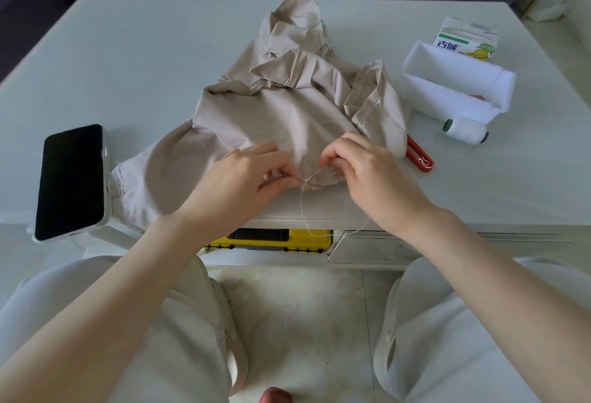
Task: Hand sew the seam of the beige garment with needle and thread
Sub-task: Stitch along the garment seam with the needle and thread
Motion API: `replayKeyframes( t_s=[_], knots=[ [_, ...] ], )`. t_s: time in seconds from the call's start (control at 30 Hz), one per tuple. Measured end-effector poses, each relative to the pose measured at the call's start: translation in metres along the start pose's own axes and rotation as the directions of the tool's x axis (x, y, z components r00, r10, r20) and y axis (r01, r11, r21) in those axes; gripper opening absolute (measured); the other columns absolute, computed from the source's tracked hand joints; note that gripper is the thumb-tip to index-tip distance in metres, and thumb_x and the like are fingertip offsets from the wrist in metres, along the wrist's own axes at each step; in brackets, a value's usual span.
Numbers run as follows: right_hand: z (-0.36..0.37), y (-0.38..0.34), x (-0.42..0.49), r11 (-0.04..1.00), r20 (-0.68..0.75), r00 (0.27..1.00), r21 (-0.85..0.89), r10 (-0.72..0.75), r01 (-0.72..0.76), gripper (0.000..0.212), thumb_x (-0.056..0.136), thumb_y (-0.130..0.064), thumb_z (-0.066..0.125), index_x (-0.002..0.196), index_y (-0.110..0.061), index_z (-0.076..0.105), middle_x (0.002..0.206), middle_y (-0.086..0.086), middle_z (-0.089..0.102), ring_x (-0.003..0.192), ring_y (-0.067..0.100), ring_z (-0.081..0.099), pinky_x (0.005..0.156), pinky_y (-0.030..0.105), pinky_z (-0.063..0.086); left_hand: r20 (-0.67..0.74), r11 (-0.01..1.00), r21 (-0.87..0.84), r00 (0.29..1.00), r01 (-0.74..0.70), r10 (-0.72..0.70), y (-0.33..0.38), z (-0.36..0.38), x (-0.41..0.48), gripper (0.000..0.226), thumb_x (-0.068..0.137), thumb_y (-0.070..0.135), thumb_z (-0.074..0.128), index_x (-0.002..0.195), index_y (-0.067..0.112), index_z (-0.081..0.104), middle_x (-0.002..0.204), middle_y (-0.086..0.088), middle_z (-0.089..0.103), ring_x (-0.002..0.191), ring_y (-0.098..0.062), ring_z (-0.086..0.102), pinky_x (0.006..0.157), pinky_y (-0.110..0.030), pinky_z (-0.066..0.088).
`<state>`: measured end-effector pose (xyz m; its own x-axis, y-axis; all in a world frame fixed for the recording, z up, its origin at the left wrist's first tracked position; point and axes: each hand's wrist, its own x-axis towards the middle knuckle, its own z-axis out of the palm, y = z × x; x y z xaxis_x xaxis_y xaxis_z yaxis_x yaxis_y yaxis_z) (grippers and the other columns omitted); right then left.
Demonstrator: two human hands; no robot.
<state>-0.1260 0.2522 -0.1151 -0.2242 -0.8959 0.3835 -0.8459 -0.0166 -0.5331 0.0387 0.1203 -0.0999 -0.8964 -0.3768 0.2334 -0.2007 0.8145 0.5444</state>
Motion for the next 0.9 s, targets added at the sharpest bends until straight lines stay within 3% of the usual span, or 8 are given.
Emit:
replayKeyframes(
  t_s=[0.27, 0.5, 0.9],
  knots=[
    [0.0027, -0.0023, -0.0003, 1.000, 0.042, 0.999, -0.001, -0.024, 0.024, 0.024, 0.089, 0.009, 0.047, 0.094, -0.008, 0.063, 0.094, -0.009, 0.050, 0.086, 0.016, 0.062, 0.068, 0.046, 0.054, -0.009, 0.999, 0.040, 0.999, -0.030, 0.030, -0.0028, 0.0019, 0.0000, 0.017, 0.087, 0.032, 0.054, 0.084, 0.020, 0.065, 0.081, 0.011, 0.057, 0.069, -0.013, 0.052, 0.062, -0.025, 0.038],
    [-0.0031, -0.0021, 0.0033, 0.998, -0.124, 0.991, 0.025, 0.053, -0.051, 0.019, 0.092, -0.002, 0.046, 0.090, -0.008, 0.064, 0.093, 0.000, 0.059, 0.084, 0.021, 0.063, 0.068, 0.044, 0.053, -0.016, 0.998, 0.045, 0.999, -0.050, 0.050, -0.0051, 0.0015, 0.0008, 0.017, 0.088, 0.036, 0.052, 0.084, 0.024, 0.064, 0.079, 0.014, 0.057, 0.070, -0.011, 0.053, 0.063, -0.027, 0.041],
    [0.0036, -0.0032, -0.0001, 0.999, 0.028, 0.999, 0.000, -0.043, 0.043, 0.025, 0.088, 0.010, 0.047, 0.093, -0.007, 0.064, 0.093, -0.006, 0.054, 0.085, 0.018, 0.063, 0.068, 0.045, 0.054, -0.009, 0.996, 0.065, 0.998, -0.063, 0.064, -0.0056, 0.0026, 0.0003, 0.013, 0.087, 0.028, 0.055, 0.083, 0.020, 0.064, 0.077, 0.013, 0.058, 0.071, -0.010, 0.052, 0.063, -0.024, 0.037]
  ],
)
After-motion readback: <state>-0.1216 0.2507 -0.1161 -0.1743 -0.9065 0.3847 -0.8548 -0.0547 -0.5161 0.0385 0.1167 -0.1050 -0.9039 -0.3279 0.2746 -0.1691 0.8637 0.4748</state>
